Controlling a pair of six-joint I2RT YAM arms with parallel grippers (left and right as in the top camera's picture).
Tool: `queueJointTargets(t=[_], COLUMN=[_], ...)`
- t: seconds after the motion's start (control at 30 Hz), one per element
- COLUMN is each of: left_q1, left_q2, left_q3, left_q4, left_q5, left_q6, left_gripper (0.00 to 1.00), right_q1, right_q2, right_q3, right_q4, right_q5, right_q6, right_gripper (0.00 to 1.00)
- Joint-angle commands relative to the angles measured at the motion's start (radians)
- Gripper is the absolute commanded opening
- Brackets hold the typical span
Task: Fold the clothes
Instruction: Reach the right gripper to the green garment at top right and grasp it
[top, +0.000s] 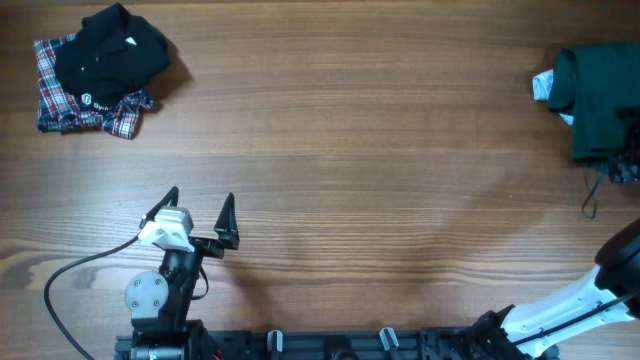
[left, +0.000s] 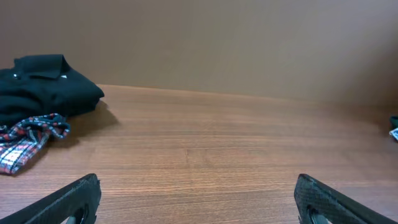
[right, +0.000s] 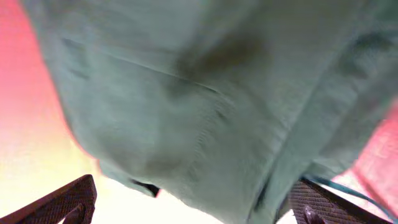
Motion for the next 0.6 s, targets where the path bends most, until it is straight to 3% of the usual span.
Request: queueJointTargets(t=[0.0,0.57], left_q1=[-0.006,-0.006], left_q2=[-0.007,-0.007], left_q3=[-0.006,-0.006], left_q4=[-0.003,-0.003], left_q5=[-0.013,-0.013], left_q6=[0.008,0.008], left_gripper=[1.00,1.00], right_q1=[0.006,0.007], right_q2=[-0.018,-0.018], right_q3=[0.016,0.016], right_q4=[0.006,0.037], right_q5=[0.052,0.053], right_q6=[-0.017,-0.047], right_gripper=[1.00,1.00])
